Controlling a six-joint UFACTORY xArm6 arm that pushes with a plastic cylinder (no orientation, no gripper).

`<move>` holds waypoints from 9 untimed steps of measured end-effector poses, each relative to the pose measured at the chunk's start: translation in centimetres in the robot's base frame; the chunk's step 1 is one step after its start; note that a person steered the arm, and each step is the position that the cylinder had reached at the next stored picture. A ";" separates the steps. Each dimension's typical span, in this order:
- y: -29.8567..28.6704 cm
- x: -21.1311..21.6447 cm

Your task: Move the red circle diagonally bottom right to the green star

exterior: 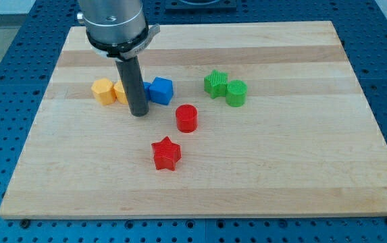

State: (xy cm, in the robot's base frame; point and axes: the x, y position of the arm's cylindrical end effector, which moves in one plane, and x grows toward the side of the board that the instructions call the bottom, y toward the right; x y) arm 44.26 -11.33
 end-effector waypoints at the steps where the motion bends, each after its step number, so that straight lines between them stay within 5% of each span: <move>1: 0.0 1.7; 6: 13.4 2.9; 9: 15.5 0.3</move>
State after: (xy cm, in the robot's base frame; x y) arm 44.54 4.19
